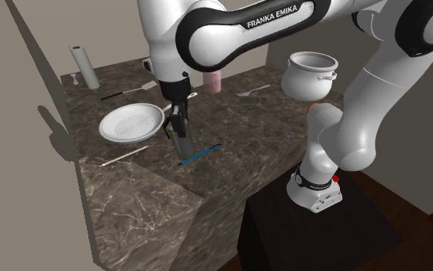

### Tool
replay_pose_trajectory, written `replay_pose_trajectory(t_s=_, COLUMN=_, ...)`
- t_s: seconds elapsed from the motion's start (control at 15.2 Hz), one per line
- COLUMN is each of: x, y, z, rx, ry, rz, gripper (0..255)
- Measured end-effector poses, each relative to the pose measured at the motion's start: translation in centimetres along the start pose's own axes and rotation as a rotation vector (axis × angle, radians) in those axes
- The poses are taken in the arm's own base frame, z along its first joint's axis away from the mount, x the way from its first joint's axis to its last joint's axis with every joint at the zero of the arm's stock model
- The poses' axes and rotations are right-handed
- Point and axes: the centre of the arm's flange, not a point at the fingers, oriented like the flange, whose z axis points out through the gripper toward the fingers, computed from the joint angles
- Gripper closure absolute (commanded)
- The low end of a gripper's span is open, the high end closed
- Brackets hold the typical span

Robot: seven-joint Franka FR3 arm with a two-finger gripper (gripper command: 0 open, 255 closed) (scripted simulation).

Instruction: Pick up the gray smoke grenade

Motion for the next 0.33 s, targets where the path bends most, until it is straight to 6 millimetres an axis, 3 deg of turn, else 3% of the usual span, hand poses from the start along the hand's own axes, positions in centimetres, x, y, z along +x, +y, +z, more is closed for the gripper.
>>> replay_pose_trajectory(t_s=0.33, x=-0.2, y=0.1, z=-2.4, rx=0.0, ry=0.0, rz=0.0, gripper=255)
